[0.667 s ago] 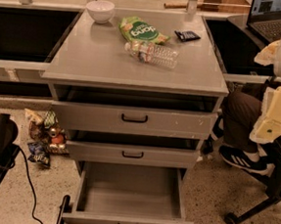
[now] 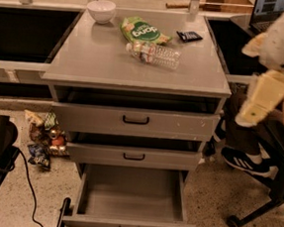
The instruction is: Place water bottle into bottom drawer
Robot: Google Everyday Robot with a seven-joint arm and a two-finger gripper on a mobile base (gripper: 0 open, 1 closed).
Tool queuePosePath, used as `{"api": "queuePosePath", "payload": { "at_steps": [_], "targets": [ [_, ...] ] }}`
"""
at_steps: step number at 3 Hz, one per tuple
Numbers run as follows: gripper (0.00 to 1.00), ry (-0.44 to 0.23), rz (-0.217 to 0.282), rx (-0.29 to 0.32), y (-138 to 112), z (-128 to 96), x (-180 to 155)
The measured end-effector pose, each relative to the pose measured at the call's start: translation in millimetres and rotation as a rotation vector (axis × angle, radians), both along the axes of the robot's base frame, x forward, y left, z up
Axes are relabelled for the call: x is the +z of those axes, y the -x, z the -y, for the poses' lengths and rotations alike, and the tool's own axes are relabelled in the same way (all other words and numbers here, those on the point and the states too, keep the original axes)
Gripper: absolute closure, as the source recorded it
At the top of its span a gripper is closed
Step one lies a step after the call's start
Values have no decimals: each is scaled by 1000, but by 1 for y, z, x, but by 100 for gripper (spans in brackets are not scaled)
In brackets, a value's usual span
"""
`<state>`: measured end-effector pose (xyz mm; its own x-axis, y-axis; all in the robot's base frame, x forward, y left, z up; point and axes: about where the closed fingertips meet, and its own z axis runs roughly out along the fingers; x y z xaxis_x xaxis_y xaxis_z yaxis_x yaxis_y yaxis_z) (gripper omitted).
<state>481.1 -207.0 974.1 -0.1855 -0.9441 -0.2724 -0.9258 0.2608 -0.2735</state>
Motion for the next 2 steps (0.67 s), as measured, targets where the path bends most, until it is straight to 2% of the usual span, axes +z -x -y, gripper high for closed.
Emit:
{"api": "queuePosePath", "payload": {
  "at_steps": [1,2],
  "targets": [
    [0,-83,11,51,-56,-18,-15],
    [0,-178,20,45,-108,-30,-45]
  ]
}}
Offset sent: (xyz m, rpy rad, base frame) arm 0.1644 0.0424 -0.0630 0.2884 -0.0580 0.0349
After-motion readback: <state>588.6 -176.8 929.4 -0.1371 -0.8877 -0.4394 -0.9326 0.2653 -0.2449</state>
